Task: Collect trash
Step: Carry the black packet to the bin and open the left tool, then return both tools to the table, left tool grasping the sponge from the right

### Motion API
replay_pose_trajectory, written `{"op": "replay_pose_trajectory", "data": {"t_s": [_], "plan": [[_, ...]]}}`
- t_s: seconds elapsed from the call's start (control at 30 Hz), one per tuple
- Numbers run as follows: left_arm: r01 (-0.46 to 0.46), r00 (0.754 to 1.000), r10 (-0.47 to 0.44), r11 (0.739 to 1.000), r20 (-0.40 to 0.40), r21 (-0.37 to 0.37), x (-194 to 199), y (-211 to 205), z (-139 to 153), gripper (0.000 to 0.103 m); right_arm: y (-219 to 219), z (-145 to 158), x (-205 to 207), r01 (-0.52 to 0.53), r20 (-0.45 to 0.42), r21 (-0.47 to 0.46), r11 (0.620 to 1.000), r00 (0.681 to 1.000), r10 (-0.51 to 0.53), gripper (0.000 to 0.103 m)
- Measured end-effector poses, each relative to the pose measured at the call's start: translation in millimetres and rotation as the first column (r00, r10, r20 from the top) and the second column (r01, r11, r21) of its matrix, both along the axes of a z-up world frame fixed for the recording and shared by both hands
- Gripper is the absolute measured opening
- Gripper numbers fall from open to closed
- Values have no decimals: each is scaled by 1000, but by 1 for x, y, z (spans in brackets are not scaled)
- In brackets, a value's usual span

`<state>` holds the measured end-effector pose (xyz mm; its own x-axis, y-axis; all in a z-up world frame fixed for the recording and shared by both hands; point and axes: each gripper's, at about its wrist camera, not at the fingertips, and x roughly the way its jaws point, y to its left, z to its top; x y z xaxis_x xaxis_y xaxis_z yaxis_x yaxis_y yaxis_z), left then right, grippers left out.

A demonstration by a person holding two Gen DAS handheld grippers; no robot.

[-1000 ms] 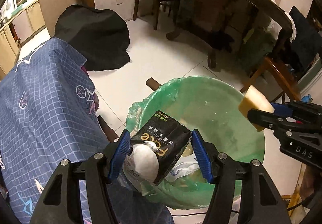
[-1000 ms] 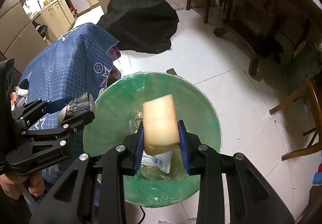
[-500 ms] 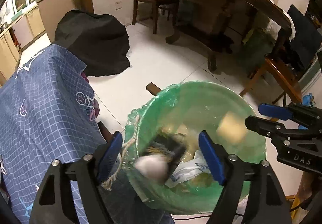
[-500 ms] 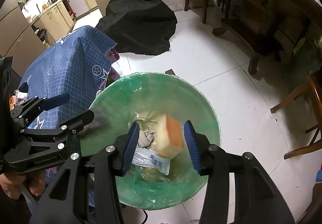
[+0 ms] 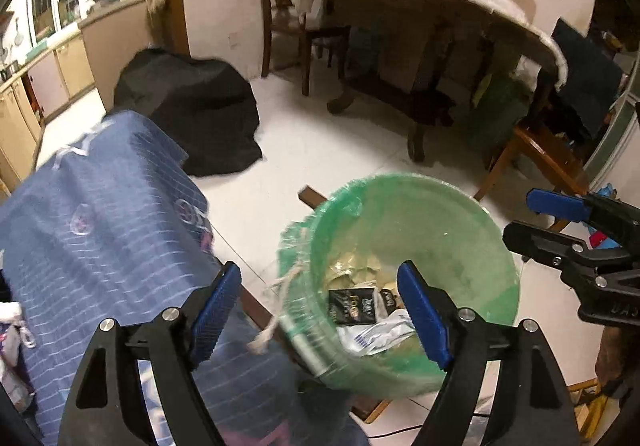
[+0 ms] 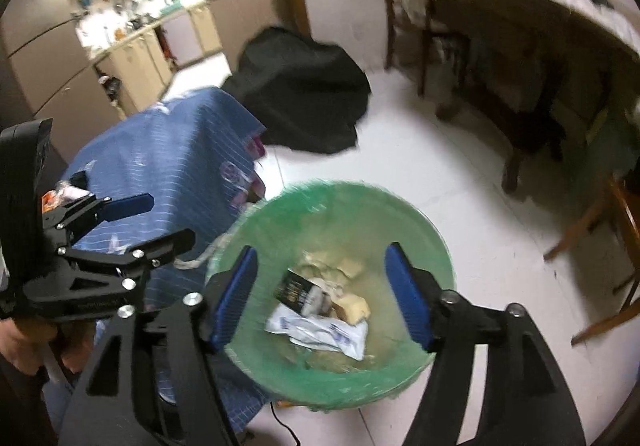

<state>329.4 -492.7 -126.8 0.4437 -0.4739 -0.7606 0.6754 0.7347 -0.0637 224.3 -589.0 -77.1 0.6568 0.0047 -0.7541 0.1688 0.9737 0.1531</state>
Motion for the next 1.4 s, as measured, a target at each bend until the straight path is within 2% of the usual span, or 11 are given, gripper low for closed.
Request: {"op": "replay_pose_trajectory", "data": {"t_s": [0.13,0.27,0.5,0.63,0.77,0.87,0.9,1.0,1.27,1.33,1.4], "plan": [[-33,995,35,999,91,-24,-9,72,26,81,32,25,-7,-61,80,-13,998,995,61,71],[-125,984,132,990,123,-69,-6,156,46,82,61,47,-6,-110,157,-6,994,982,110,72],[-305,935,324,942,146,-137,-10,308,53,88,127,69,-8,-205,302,47,978,936,181,84],[-434,885,449,891,121,-135,-2,391,39,88,177,52,13,-288,274,87,954,927,255,85],[-573,798,588,808,130,-138,6,471,24,88,220,35,28,-356,242,109,928,915,322,85],[-613,773,619,785,137,-89,19,511,2,89,249,24,37,-395,215,120,911,906,365,85],[-608,779,614,789,125,-86,25,520,-3,89,256,21,39,-404,208,124,906,904,374,85],[-523,848,526,850,59,-58,49,540,-25,89,271,17,43,-423,191,126,897,898,397,85],[-428,903,430,900,7,-89,84,554,-44,88,308,7,65,-489,153,189,852,871,466,85],[-400,916,402,911,-4,-97,86,554,-46,81,320,3,71,-509,151,204,836,860,487,86],[-390,920,391,915,-12,-103,91,552,-47,62,332,0,78,-522,148,217,825,853,501,86]]}}
